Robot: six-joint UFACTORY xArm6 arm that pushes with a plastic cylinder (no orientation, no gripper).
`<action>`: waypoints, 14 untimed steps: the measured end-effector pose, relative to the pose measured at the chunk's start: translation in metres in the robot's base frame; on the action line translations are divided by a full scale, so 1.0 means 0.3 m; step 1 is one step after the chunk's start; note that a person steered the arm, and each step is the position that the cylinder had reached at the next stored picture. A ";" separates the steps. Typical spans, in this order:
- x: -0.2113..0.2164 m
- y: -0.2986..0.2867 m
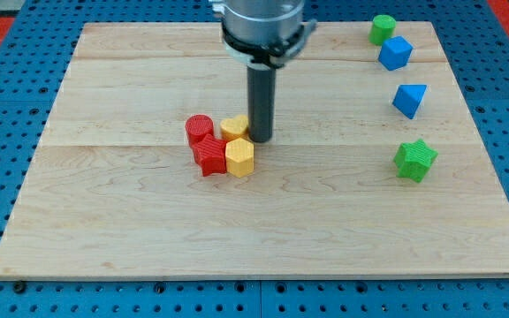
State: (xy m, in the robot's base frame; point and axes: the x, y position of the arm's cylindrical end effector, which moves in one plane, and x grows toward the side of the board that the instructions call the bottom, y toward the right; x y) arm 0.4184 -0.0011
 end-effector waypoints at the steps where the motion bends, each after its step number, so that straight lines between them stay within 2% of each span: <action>1: 0.086 0.278; 2: 0.274 0.393; 4: 0.308 0.686; 5: 0.270 0.765; 6: 0.114 0.748; 7: 0.046 0.720; 8: 0.137 0.689; 9: 0.096 0.565; 10: -0.068 0.563; 12: -0.302 0.558; 13: -0.187 0.530; 14: 0.038 0.573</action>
State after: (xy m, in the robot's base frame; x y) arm 0.4298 0.1707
